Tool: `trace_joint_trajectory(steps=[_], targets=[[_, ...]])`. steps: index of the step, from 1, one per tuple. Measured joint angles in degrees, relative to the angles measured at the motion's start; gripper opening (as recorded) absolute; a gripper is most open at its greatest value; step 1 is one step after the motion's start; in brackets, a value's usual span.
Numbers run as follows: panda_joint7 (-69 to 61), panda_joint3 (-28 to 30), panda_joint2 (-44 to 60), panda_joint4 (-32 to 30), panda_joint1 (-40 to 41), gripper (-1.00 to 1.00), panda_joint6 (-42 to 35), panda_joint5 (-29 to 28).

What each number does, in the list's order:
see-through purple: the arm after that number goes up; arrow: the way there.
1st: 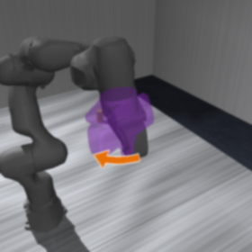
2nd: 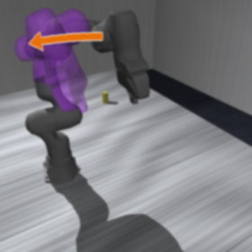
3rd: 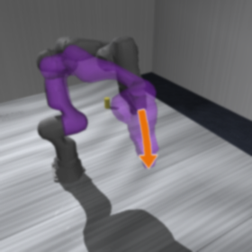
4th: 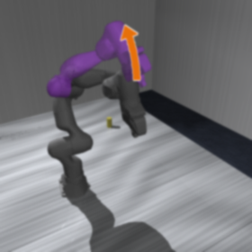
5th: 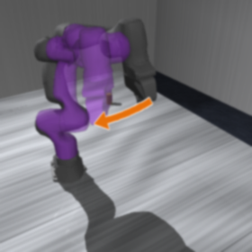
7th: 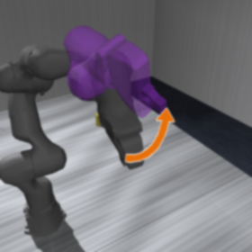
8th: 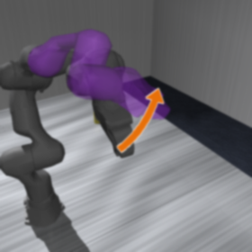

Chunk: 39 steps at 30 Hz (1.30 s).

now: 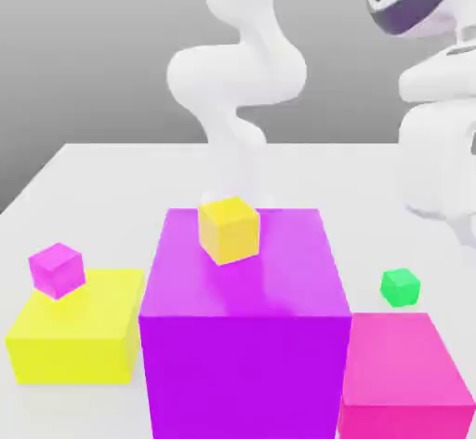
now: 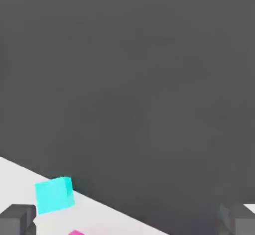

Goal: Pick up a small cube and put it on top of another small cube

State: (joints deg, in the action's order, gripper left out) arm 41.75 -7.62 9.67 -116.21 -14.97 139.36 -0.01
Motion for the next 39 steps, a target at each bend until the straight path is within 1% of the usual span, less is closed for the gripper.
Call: trace_joint_trajectory(steps=[10, 14, 15, 21, 25, 29, 34, 39], targets=[[2.71, -0.77, 20.94, 5.9, -7.4, 0.0, 2.63, -6.58], [3.66, 0.25, 29.24, 8.13, -9.15, 0.0, 7.21, -8.37], [3.81, 0.48, 30.69, 8.51, -9.35, -1.0, 8.23, -8.61], [3.73, 0.61, 31.41, 8.7, -9.47, -1.0, 8.75, -8.53], [3.02, -0.16, 25.75, 7.22, -8.94, -1.0, 4.55, -7.45], [1.4, -0.04, 17.55, 3.49, -5.89, -1.0, 0.24, -4.65], [-0.68, 1.61, 7.06, -1.88, -1.92, -1.0, -4.68, -1.09], [-1.94, 4.19, -3.37, -7.26, 1.59, -1.0, -9.67, 1.08]])
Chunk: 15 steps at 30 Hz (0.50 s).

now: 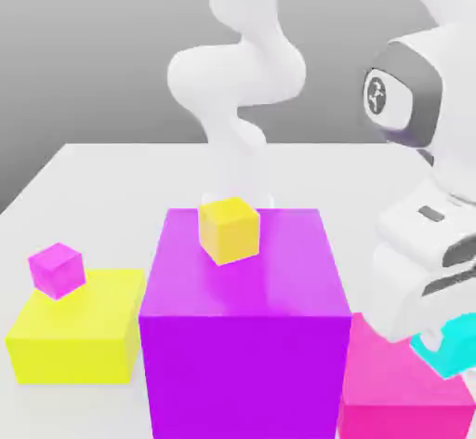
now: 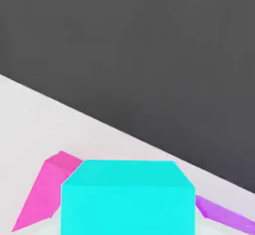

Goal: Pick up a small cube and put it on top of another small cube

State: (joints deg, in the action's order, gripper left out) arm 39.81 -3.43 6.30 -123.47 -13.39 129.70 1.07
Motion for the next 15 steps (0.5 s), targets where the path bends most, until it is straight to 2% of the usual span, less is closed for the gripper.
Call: trace_joint_trajectory(steps=[7, 15], targets=[[-0.15, 2.39, -14.53, -7.53, 5.62, -1.0, -6.99, 0.49], [1.65, 5.77, -31.22, -16.13, 10.76, -1.0, -15.02, -1.6]])
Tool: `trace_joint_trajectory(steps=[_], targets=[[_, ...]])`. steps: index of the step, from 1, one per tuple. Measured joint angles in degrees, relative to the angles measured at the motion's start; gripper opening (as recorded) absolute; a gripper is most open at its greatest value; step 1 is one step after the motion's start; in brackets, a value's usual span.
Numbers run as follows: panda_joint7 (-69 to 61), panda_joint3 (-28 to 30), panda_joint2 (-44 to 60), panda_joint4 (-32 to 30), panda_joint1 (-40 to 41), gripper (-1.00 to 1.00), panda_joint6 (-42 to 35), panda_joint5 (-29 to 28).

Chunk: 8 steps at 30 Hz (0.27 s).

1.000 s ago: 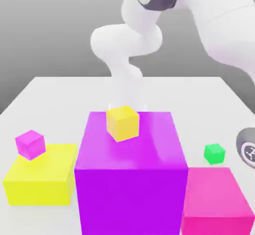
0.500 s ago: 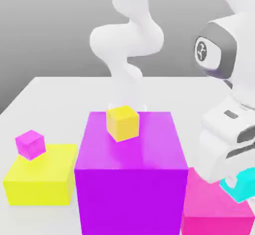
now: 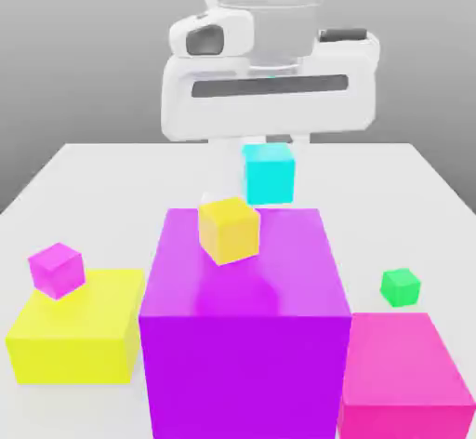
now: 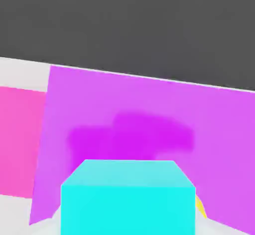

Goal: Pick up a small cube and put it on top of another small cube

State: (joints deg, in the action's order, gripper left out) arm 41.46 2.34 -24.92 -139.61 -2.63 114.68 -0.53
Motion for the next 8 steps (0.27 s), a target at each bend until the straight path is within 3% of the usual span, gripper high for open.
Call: trace_joint_trajectory(steps=[5, 6, 8], targets=[[0.28, 0.43, 0.36, -7.29, 1.26, -1.0, 7.63, -0.43], [0.3, 0.5, 0.73, -8.08, 1.24, 1.0, 8.8, -0.45], [0.29, 0.5, 0.73, -8.08, 1.24, 1.0, 8.8, -0.44]])
